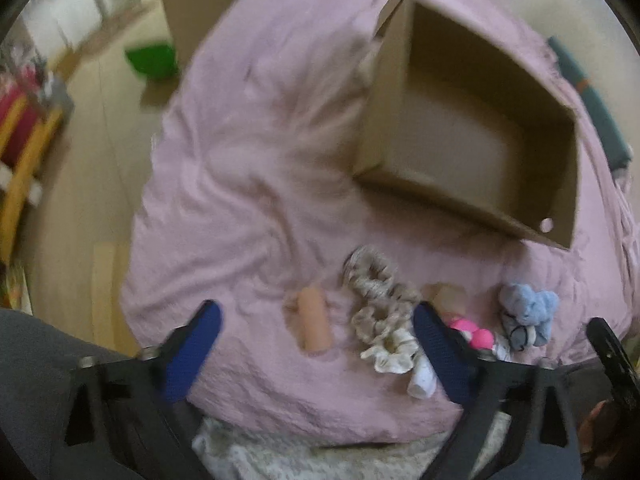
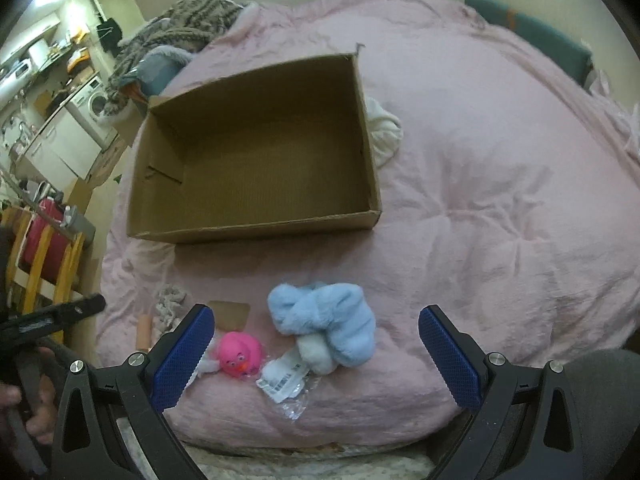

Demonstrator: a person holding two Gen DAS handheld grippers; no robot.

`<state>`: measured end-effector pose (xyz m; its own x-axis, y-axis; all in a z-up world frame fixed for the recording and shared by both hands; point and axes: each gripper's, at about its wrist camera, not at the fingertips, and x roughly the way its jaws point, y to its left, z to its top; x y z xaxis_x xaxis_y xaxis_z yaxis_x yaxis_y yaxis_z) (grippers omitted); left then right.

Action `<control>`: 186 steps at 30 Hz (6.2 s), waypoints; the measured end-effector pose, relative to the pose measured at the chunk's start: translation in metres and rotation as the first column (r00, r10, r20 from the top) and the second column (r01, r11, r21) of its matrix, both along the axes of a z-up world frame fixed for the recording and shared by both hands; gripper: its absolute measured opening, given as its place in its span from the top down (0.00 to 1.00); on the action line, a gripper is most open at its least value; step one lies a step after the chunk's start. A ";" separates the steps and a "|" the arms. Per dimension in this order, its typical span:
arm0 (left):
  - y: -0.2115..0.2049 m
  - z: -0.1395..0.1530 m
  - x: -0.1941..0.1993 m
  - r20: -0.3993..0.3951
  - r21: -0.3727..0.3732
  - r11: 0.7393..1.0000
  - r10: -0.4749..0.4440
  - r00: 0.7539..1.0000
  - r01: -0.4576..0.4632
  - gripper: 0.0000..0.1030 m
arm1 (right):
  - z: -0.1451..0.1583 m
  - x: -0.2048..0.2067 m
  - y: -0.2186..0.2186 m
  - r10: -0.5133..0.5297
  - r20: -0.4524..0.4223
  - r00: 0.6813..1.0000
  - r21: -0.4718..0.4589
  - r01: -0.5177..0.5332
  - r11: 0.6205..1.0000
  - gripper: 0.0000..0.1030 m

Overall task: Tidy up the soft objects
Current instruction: 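Grasp the light-blue plush with the right gripper and lift it, then carry the blue plush into the cardboard box and open the right gripper, then move the right gripper back toward the clear plastic bag, then grasp the plastic bag with the right gripper while the left gripper grasps the lace scrunchie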

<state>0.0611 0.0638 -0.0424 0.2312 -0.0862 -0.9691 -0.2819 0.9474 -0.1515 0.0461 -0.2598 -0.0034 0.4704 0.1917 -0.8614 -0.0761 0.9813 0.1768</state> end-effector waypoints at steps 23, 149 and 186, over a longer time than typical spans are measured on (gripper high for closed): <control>-0.003 -0.036 0.000 -0.102 0.013 0.998 -0.053 0.993 0.055 0.93 | -0.073 0.051 -0.018 -0.041 -0.338 0.940 0.089 0.076 0.993 0.00; -0.055 0.061 -0.021 0.329 0.154 0.977 -0.193 0.925 0.149 0.27 | -0.013 0.014 0.010 0.101 -0.034 0.994 0.161 -0.094 0.982 0.24; 0.004 0.019 -0.015 0.190 0.020 0.993 0.108 0.976 -0.114 0.27 | -0.089 0.015 0.037 0.132 -0.349 0.928 0.029 -0.130 0.991 0.67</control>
<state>0.0458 0.0680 -0.0234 0.4158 -0.0212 -0.9092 -0.3548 0.9167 -0.1836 0.0615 -0.2224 -0.0919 0.1098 0.2360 -0.9655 -0.1360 0.9658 0.2206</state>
